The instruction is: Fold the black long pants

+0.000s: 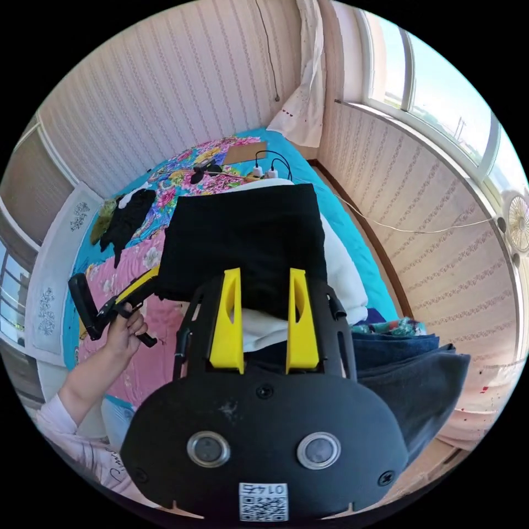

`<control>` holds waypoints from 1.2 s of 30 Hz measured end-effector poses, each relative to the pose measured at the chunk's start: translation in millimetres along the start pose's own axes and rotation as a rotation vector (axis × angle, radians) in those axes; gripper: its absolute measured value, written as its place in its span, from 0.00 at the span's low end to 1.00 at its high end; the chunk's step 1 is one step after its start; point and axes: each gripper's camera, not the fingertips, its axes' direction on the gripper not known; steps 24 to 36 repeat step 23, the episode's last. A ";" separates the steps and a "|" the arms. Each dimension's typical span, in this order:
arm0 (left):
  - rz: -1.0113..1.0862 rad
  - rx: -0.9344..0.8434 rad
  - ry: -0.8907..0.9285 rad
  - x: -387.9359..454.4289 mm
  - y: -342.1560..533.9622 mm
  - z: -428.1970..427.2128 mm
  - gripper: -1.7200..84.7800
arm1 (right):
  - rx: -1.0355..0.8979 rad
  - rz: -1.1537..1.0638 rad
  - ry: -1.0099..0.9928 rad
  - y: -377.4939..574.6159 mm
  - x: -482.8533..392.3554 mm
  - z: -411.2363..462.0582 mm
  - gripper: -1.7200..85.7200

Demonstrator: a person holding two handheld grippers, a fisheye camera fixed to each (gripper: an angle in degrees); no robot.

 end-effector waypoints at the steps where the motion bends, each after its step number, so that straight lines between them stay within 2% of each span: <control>1: -0.010 0.002 0.003 -3.7 1.8 -3.9 0.09 | 0.057 -0.003 -0.020 5.6 -1.0 -4.8 0.16; 6: 0.067 0.022 0.008 -30.4 50.7 -80.5 0.09 | 0.165 -0.067 -0.022 31.4 -31.4 -19.0 0.20; 8: 0.114 0.001 -0.027 -44.5 85.3 -120.1 0.09 | 0.176 -0.176 0.022 50.1 -68.6 -16.9 0.23; 11: 0.092 -0.029 -0.128 -86.8 158.3 -200.0 0.09 | 0.151 -0.354 0.034 76.7 -130.5 -3.1 0.23; 13: 0.021 -0.045 -0.211 -118.8 204.5 -254.0 0.09 | 0.165 -0.423 -0.002 92.6 -169.3 7.2 0.22; 16: -0.152 -0.030 -0.463 -178.1 293.8 -372.5 0.09 | 0.161 -0.537 -0.146 111.3 -241.7 41.0 0.21; 22: -0.457 0.105 -0.786 -258.8 386.4 -539.6 0.11 | -0.081 -0.850 -0.446 118.8 -446.3 155.9 0.18; 23: -0.473 0.116 -0.798 -266.9 392.1 -550.6 0.11 | -0.119 -0.923 -0.495 122.9 -494.8 174.2 0.18; 36: -0.473 0.116 -0.798 -266.9 392.1 -550.6 0.11 | -0.119 -0.923 -0.495 122.9 -494.8 174.2 0.18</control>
